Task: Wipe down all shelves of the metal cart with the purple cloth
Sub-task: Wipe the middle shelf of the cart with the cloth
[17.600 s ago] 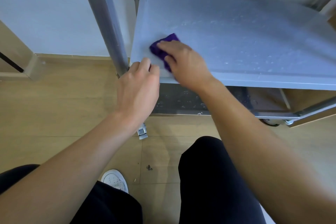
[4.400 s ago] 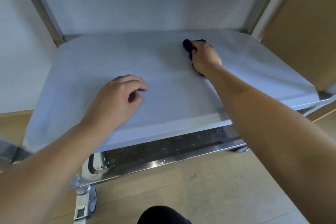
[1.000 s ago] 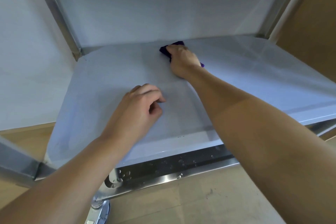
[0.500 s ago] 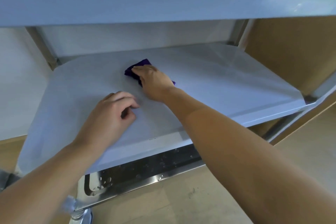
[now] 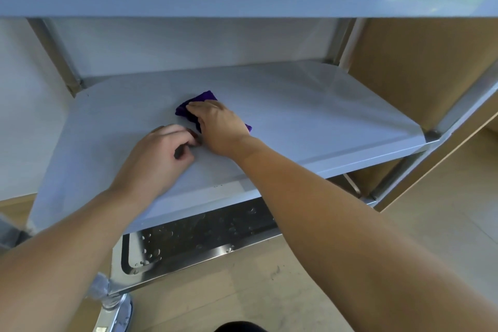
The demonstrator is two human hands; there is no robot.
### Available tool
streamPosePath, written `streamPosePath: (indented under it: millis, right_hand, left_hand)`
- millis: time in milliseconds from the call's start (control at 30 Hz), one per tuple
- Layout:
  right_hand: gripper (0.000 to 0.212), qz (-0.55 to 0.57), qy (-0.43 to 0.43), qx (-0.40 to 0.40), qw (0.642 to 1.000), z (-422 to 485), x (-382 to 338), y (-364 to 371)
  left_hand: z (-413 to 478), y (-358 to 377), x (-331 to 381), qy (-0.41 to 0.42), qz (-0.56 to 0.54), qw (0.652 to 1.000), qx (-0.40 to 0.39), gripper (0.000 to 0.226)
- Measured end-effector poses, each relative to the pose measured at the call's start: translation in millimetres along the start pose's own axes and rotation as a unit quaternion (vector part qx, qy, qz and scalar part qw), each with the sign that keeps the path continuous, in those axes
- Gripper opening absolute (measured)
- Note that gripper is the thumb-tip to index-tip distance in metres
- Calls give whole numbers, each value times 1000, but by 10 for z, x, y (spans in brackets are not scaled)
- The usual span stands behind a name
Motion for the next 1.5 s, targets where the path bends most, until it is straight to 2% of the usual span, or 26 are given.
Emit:
streamPosePath:
  millis: [267,467,633,833,1000,1067,1300,1400,1500]
  right_hand:
    - [52,-7,2,-6,1000,-43,-112,-33]
    - [49,0,-12,4,1000,-53,-179,-52]
    - [43,10,-35,23,999,-61,-252,-147]
    - [38,-7,11,20,1000,105,-333,27]
    - [45,27,-111,-5,993,413,-1102,385]
    - [43,35,-122,-13,992,509,-1257,483]
    - [39,45,-21,12,999,780,-674,407]
    - [35,42,53,44,997,865,-218,300]
    - [31,-12,147,49,988,911,243,205]
  left_hand:
    - [-125,-136,-36,-20,-1,1000,-11,30]
    - [-372,-617,-458,-44,69,996,-29,26]
    - [-636,-870,-664,-86,78,993,14,19]
    - [-755,-809,-716,-111,17,991,70,17]
    - [-761,-790,-725,-122,20,990,73,16]
    - [-758,-789,-754,-124,21,990,71,16]
    - [-727,-786,-769,-110,13,992,67,17]
    - [-738,-791,-749,-104,18,991,77,17]
    - [-742,-771,-731,-104,17,991,79,17]
Point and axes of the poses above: each hand's wrist, its own z-axis towards the middle knuckle, its own y-axis out of the palm, x = y × z, the point moved 6 cm from there along z, towards the middle knuckle, and after that the axes turned 10 degrees about -y, right-handed, at the moved point
